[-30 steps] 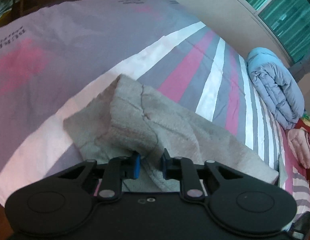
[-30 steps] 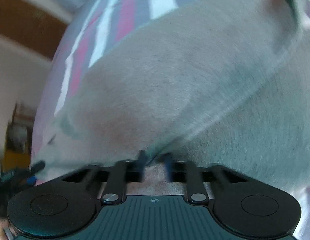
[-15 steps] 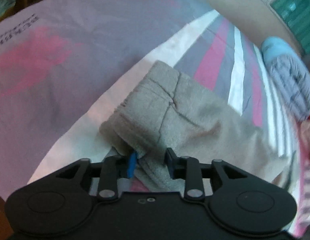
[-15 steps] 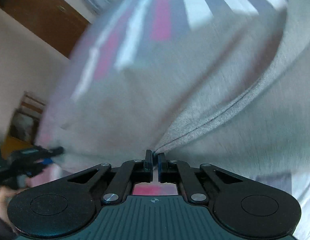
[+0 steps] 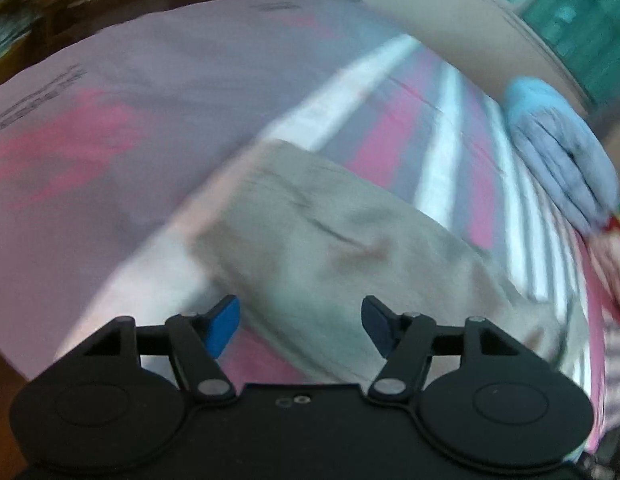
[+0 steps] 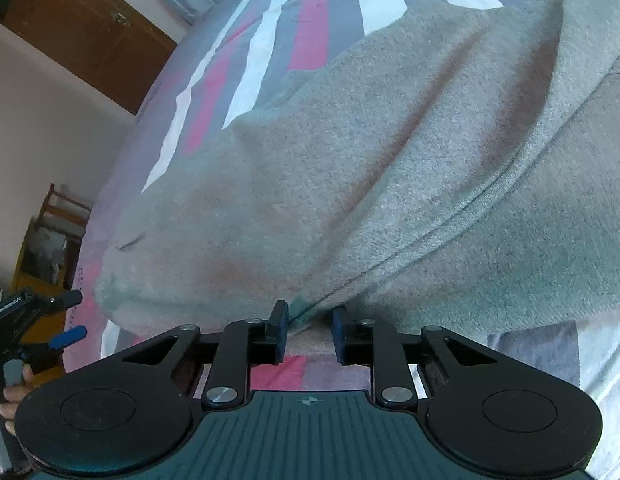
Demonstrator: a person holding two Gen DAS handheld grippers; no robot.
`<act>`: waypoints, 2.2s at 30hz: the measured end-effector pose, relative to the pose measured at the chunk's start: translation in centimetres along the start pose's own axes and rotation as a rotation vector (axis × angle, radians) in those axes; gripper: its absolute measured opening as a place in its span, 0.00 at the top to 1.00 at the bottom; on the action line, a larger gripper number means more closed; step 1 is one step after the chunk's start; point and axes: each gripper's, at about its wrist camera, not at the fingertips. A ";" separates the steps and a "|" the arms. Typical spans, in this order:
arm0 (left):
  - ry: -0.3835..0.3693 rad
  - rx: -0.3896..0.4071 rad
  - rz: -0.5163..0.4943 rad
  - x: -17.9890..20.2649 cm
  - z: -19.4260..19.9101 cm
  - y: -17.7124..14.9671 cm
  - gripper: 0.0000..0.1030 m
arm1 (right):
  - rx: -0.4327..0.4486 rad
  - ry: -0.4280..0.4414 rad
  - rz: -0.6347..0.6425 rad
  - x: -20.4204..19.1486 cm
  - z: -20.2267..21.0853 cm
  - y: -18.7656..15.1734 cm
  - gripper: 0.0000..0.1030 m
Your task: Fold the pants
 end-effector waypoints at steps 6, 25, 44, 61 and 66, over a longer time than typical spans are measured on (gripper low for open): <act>0.052 -0.016 0.185 -1.5 -0.4 -0.1 0.43 | -0.001 0.031 -0.048 -1.4 -0.7 -0.2 0.90; -0.007 0.072 0.262 -4.3 -2.4 2.9 0.89 | 0.035 -0.011 -0.006 -1.9 -0.9 0.7 0.93; -0.019 -0.050 -0.130 8.9 -2.2 -4.0 0.71 | 0.066 -0.058 -0.074 2.8 2.6 2.2 0.80; 0.031 -0.146 -0.196 13.1 -8.5 -8.8 0.71 | 0.109 -0.172 -0.251 8.4 2.8 8.0 0.37; 0.030 -0.141 -0.202 13.2 -8.6 -8.9 0.71 | 0.153 -0.240 -0.207 7.8 2.6 8.8 0.93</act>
Point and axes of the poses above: each gripper's, at about its wrist camera, not at the fingertips, and z roughly against the way its jaws point, x to its right, y to its top, and after that the axes turned 5 degrees about -x, right-handed
